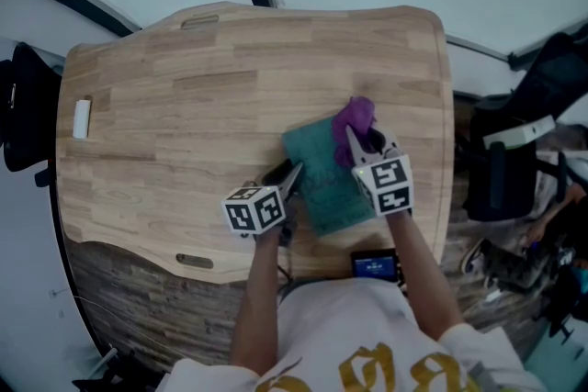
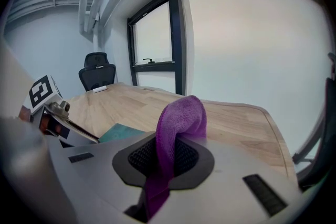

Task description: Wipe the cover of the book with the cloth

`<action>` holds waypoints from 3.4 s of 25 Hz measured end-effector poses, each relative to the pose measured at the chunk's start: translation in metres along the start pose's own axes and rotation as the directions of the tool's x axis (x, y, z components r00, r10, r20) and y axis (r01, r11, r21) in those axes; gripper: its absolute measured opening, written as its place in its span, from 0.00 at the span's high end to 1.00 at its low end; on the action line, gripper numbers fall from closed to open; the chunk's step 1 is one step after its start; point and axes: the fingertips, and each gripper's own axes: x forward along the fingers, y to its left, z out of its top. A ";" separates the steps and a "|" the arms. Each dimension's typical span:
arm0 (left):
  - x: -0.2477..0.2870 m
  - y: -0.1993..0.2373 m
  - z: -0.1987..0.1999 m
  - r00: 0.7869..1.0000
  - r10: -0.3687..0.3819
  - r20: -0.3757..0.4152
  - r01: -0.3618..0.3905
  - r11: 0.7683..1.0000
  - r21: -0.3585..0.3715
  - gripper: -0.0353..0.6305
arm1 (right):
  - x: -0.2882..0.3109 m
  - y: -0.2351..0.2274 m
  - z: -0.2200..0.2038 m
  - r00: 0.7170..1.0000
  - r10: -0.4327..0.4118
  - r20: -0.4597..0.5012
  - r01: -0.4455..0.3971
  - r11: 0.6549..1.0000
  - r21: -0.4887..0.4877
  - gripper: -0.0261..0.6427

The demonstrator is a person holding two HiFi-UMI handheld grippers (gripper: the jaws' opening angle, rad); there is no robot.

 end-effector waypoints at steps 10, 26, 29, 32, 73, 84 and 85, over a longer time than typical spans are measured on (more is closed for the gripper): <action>0.001 0.000 0.000 1.000 -0.017 -0.014 0.016 1.000 -0.014 0.75 | 0.017 0.004 -0.019 0.992 0.089 -0.091 -0.084 0.995 0.055 0.91; 0.001 0.001 0.000 1.000 -0.019 -0.018 0.018 1.000 -0.017 0.75 | 0.028 0.026 -0.016 0.982 0.097 -0.165 -0.101 0.995 -0.017 0.91; 0.002 0.001 0.000 1.000 -0.018 -0.018 0.018 1.000 -0.016 0.75 | 0.029 0.038 -0.012 0.978 0.114 -0.174 -0.120 0.993 -0.020 0.91; 0.002 0.000 -0.001 1.000 -0.019 -0.018 0.018 1.000 -0.016 0.75 | 0.029 0.042 -0.012 0.976 0.123 -0.181 -0.127 0.992 -0.014 0.91; 0.002 0.001 0.000 1.000 -0.015 -0.016 0.014 1.000 -0.018 0.75 | 0.041 0.118 -0.005 0.919 0.326 -0.221 -0.362 0.920 -0.149 0.91; 0.001 0.002 0.000 0.999 -0.024 -0.023 0.023 0.999 -0.028 0.75 | 0.038 0.119 -0.007 0.920 0.330 -0.211 -0.363 0.920 -0.146 0.91; 0.001 0.002 0.000 0.999 -0.024 -0.024 0.024 0.999 -0.029 0.75 | 0.037 0.118 -0.007 0.920 0.330 -0.210 -0.364 0.920 -0.147 0.91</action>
